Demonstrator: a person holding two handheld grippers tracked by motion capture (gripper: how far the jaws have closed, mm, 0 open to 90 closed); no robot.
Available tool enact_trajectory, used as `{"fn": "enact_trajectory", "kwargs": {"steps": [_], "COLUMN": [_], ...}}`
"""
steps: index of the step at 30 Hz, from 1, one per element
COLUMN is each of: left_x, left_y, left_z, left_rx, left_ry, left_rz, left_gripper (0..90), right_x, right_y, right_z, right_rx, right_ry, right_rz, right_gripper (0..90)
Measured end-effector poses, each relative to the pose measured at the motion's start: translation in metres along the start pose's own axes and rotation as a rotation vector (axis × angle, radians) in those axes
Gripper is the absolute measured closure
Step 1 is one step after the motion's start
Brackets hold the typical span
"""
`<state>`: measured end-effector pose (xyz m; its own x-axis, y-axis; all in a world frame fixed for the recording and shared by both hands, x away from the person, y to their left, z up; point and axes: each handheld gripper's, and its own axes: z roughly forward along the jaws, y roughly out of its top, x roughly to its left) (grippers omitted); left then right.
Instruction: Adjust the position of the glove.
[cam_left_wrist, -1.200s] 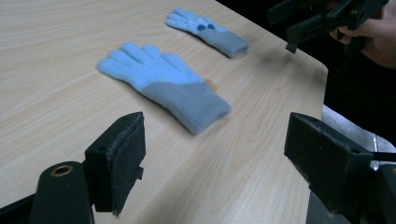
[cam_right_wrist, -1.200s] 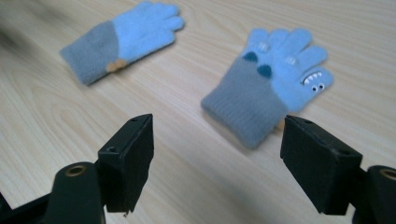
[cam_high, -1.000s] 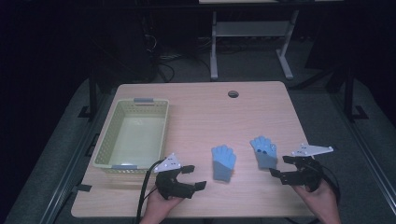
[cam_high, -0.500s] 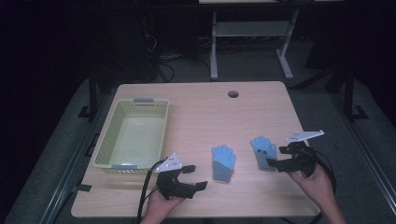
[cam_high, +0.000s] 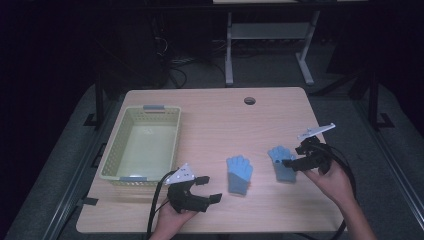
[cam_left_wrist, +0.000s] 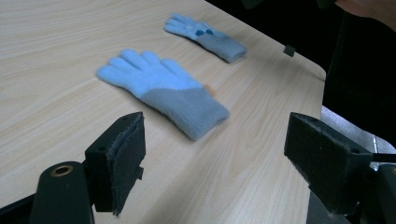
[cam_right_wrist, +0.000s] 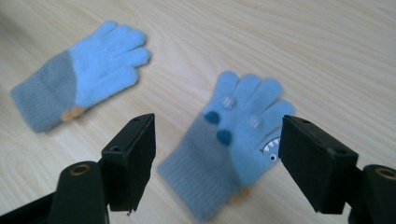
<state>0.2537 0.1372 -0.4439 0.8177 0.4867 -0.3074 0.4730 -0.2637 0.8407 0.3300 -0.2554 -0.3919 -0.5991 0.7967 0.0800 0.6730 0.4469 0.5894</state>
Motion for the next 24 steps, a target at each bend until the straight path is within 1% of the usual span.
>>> {"fn": "enact_trajectory", "kwargs": {"steps": [1, 3, 5, 10, 14, 16, 17, 19, 21, 24], "left_x": [0.0, 0.0, 0.0, 0.0, 0.0, 0.0, -0.001, -0.001, -0.002, -0.002], "left_y": [0.0, 0.0, -0.001, 0.0, 0.0, -0.001, -0.001, -0.001, 0.0, 0.0], "left_z": [0.0, 0.0, 0.001, 0.0, 0.0, 0.0, 0.001, 0.002, 0.002, 0.001], "left_rx": [0.0, 0.003, 0.003, -0.01, -0.009, -0.004, -0.005, -0.003, -0.001, -0.005], "left_ry": [-0.001, -0.003, -0.003, -0.003, -0.006, -0.004, -0.003, -0.004, -0.004, 0.0], "left_rz": [0.0, 0.0, -0.002, -0.01, -0.013, -0.008, -0.007, 0.0, 0.001, 0.001], "left_gripper": [20.2, 20.2, 20.2, 20.2, 20.2, 20.2, 20.2, 20.2, 20.2, 20.2], "right_x": [-0.001, -0.003, -0.005, -0.009, -0.011, -0.012, -0.013, -0.015, -0.015, -0.015], "right_y": [0.001, 0.003, 0.003, 0.004, 0.004, 0.004, 0.004, 0.004, 0.005, 0.005], "right_z": [0.002, 0.006, 0.012, 0.019, 0.024, 0.026, 0.028, 0.031, 0.034, 0.039], "right_rx": [-0.002, 0.009, 0.031, 0.06, 0.092, 0.105, 0.112, 0.13, 0.151, 0.18], "right_ry": [0.006, 0.002, -0.002, 0.001, 0.003, -0.001, -0.003, 0.003, -0.006, -0.013], "right_rz": [0.004, 0.001, 0.009, 0.023, 0.035, 0.036, 0.041, 0.052, 0.057, 0.058], "right_gripper": [27.2, 27.2, 27.5, 30.2, 32.1, 34.6, 38.5, 42.1, 46.2, 46.3]}}
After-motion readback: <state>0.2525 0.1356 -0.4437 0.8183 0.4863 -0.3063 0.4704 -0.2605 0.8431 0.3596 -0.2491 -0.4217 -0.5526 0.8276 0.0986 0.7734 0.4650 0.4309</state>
